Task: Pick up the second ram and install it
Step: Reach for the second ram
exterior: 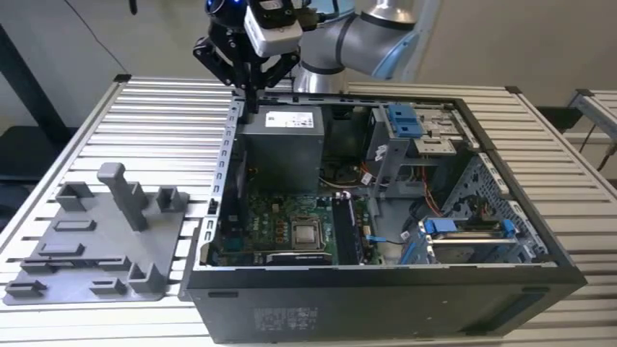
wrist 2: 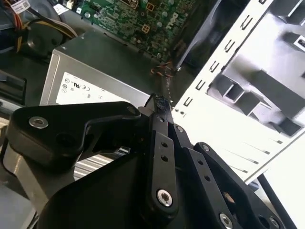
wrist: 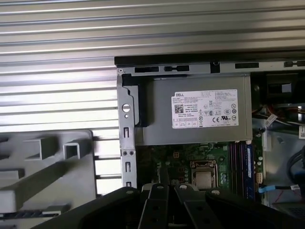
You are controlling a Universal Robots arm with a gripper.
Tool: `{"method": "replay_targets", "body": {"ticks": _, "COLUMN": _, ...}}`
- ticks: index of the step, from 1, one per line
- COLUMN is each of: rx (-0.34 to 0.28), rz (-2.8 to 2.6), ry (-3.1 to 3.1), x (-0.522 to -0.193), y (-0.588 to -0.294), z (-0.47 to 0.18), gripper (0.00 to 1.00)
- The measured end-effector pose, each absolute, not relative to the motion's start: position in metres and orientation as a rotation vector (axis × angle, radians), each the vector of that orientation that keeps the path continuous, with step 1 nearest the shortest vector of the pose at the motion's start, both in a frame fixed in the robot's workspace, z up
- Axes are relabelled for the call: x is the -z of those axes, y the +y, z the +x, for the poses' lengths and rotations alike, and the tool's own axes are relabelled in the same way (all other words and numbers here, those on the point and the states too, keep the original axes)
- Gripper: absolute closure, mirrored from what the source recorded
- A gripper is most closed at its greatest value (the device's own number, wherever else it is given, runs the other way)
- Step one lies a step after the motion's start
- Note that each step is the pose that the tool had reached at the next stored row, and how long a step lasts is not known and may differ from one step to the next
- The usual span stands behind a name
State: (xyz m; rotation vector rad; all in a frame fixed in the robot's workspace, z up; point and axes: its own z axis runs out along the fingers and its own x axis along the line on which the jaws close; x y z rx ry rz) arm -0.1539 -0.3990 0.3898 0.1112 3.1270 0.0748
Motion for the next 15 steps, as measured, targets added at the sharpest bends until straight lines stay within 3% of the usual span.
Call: {"method": "replay_targets", "body": {"ticks": 15, "rx": -0.075, "rz": 0.111, "ry": 3.127, "x": -0.388, "y": -0.399, "z": -0.179, "gripper": 0.89}}
